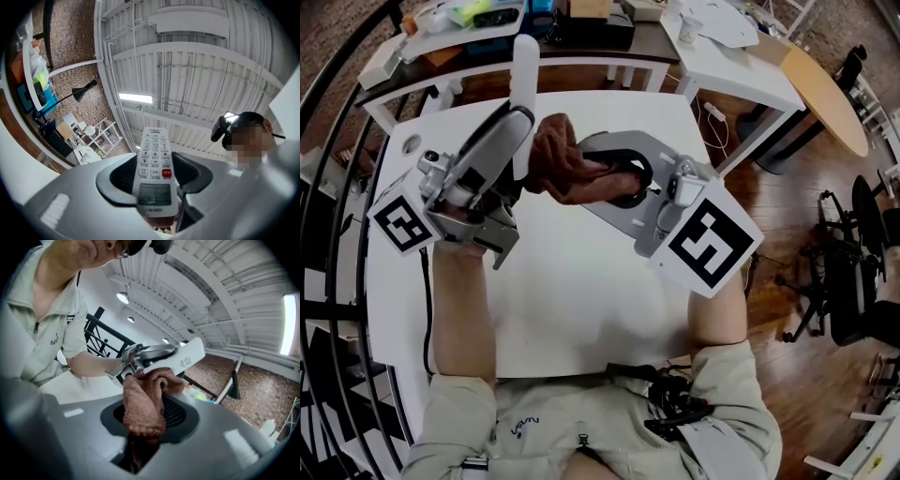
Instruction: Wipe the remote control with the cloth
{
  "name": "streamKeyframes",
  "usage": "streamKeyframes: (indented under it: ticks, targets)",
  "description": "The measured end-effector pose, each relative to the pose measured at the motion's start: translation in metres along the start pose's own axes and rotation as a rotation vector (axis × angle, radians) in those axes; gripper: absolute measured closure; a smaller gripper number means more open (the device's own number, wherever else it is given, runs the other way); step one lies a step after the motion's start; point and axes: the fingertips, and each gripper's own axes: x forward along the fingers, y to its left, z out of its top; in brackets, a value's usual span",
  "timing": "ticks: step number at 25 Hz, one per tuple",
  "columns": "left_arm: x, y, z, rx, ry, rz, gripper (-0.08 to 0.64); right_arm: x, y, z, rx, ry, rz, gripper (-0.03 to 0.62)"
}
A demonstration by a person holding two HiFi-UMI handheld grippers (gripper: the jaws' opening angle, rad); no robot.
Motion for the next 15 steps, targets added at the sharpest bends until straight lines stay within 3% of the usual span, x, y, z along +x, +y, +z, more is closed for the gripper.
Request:
streamKeyframes:
  ticks: [6, 12, 15]
  targets:
    - [0.005, 0.005, -0.016, 0.106, 0.102, 0.065, 0.316, -0.028, -0.038, 0.015, 0.076, -0.108, -0.2, 0.488]
    - [0.007, 0.007, -0.02, 0.149, 0.134, 0.091, 0.316, -0.049, -0.077, 0.03, 0.027, -0.198, -0.515, 0.486]
    - [0.006, 0.009, -0.02, 0.165, 0.14, 0.105, 0.316, -0.056, -0.084, 0.033, 0.015, -0.226, -0.606, 0.486]
